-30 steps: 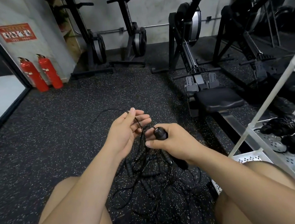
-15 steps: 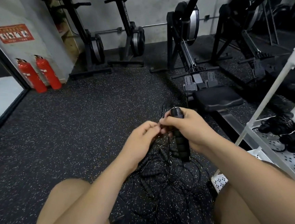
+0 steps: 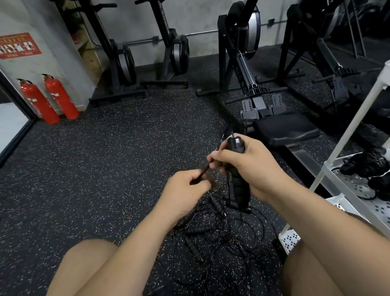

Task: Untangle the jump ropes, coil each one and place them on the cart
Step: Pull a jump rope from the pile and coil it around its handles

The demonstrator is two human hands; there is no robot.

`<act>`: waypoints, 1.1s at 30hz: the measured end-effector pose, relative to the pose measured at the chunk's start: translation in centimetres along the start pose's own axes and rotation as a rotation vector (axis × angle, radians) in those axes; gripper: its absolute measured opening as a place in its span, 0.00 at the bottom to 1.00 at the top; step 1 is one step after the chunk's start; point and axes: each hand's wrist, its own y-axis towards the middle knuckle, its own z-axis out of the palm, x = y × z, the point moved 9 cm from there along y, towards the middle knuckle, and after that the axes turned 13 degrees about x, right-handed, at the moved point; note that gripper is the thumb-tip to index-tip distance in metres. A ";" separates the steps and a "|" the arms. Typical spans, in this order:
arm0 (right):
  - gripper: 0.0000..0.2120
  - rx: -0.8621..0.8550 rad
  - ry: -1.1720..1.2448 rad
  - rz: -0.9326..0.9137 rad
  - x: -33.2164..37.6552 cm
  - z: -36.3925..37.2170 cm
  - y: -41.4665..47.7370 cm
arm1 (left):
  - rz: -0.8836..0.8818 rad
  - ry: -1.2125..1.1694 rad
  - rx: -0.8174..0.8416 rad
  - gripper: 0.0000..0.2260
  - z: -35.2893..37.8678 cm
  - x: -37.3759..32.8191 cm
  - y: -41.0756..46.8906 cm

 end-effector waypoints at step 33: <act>0.08 -0.075 0.162 -0.045 1.1 -1.7 -0.1 | -0.007 -0.218 0.196 0.08 2.9 -0.1 -1.2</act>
